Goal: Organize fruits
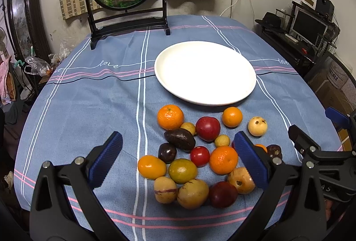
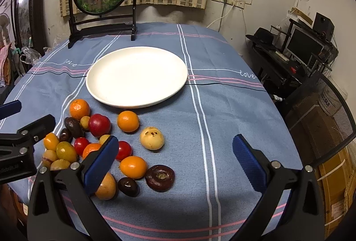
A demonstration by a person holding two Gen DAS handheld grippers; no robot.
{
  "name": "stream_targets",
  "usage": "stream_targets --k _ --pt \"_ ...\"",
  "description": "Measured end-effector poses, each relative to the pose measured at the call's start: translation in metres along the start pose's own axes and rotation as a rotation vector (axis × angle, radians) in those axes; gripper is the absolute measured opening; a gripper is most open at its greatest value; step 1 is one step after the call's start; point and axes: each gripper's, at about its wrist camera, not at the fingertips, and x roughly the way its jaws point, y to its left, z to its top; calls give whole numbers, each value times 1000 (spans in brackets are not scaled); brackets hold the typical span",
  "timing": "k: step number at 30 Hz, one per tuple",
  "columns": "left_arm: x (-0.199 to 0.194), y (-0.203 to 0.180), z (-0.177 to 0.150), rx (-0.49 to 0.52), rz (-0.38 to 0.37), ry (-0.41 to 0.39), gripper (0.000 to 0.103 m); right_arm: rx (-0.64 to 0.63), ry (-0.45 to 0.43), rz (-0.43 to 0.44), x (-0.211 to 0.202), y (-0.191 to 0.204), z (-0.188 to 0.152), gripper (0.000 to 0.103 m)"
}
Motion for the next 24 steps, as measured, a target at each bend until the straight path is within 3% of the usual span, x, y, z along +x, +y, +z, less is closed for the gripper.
stream_targets --k 24 --pt "1 -3 -1 4 -3 8 101 -1 17 10 2 3 -2 102"
